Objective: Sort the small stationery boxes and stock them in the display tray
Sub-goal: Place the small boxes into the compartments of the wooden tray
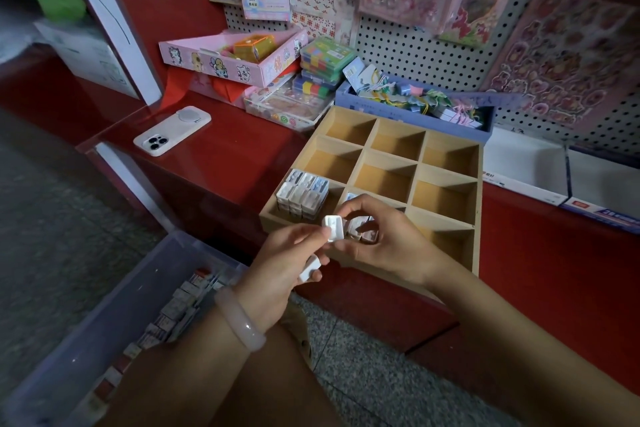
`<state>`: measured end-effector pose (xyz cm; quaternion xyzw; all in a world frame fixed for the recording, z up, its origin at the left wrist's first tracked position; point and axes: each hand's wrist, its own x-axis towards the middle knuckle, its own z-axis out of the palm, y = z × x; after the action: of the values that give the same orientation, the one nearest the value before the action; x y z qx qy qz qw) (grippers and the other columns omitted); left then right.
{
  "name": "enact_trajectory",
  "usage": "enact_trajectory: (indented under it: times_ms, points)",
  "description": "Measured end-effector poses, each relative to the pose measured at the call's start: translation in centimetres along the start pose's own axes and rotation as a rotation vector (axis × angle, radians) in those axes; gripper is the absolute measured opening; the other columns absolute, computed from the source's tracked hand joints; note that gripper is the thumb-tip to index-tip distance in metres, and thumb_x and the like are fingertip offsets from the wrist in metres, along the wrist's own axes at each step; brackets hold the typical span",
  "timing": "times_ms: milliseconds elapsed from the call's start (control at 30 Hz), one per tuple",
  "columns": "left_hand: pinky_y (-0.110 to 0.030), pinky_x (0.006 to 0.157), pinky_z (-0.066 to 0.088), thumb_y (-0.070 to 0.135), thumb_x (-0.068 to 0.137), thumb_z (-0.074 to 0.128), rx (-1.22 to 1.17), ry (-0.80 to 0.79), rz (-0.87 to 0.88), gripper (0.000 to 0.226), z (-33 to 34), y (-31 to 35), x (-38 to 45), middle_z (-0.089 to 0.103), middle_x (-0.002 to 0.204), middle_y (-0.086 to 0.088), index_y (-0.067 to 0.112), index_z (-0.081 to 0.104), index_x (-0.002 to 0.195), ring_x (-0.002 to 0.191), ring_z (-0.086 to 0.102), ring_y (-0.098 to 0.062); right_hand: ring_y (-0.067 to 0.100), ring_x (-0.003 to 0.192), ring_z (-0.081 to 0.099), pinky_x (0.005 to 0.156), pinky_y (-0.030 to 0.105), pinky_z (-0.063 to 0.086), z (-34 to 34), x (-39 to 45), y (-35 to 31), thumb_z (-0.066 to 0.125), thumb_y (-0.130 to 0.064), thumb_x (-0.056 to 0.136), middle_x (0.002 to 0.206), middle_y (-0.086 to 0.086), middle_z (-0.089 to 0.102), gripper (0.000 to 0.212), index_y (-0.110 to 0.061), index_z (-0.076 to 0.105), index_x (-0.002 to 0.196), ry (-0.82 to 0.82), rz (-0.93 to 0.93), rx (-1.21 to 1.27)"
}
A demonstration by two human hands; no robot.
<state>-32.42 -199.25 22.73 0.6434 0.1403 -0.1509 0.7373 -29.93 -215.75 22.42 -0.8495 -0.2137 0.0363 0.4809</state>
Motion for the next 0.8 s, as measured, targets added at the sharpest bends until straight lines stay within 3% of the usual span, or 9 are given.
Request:
enact_trajectory:
  times_ms: [167,300,433,667,800]
  points:
    - [-0.019,0.043,0.041,0.015,0.090,0.060,-0.020,-0.016,-0.012,0.009,0.3,-0.1,0.0,0.064,0.069,0.001,0.011,0.066,0.086,0.054,0.056,-0.006,0.012,0.097,0.057,0.084,0.026,0.046,-0.7,-0.2,0.1,0.060,-0.046,0.075,0.102,-0.003,0.062,0.041,-0.015,0.063,0.100,0.067,-0.161,-0.257]
    - [-0.020,0.040,0.043,0.017,0.094,0.053,-0.101,0.016,-0.032,0.011,0.4,0.1,0.4,0.065,0.077,-0.005,0.011,0.063,0.093,0.049,0.057,-0.007,0.020,0.100,0.052,0.084,0.039,0.049,-2.1,-0.6,2.2,0.066,-0.041,0.075,0.107,0.003,0.056,0.041,-0.013,0.064,0.104,0.227,0.066,-0.496]
    - [-0.019,0.039,0.043,0.014,0.096,0.050,-0.175,0.043,-0.053,0.012,0.4,0.3,0.7,0.065,0.075,-0.006,0.012,0.061,0.096,0.047,0.057,-0.008,0.024,0.108,0.042,0.088,0.036,0.042,-2.3,-0.6,3.3,0.066,-0.041,0.083,0.118,0.007,0.049,0.036,-0.015,0.065,0.109,0.238,0.324,-0.754]
    - [-0.019,0.040,0.044,0.012,0.096,0.047,-0.221,0.018,-0.042,0.014,0.3,0.1,0.6,0.064,0.075,-0.006,0.011,0.061,0.095,0.048,0.058,-0.008,0.024,0.116,0.036,0.095,0.036,0.033,-1.3,0.7,3.0,0.055,-0.047,0.088,0.127,0.005,0.043,0.039,-0.021,0.062,0.117,0.187,0.399,-0.877]
    - [-0.023,0.048,0.050,0.006,0.097,0.042,-0.293,0.010,0.008,0.020,0.1,0.2,0.6,0.065,0.074,-0.006,0.010,0.061,0.096,0.059,0.061,-0.013,0.024,0.115,0.037,0.095,0.036,0.034,-1.2,0.5,2.8,0.053,-0.046,0.090,0.125,0.006,0.042,0.040,-0.019,0.059,0.119,0.186,0.389,-0.932]
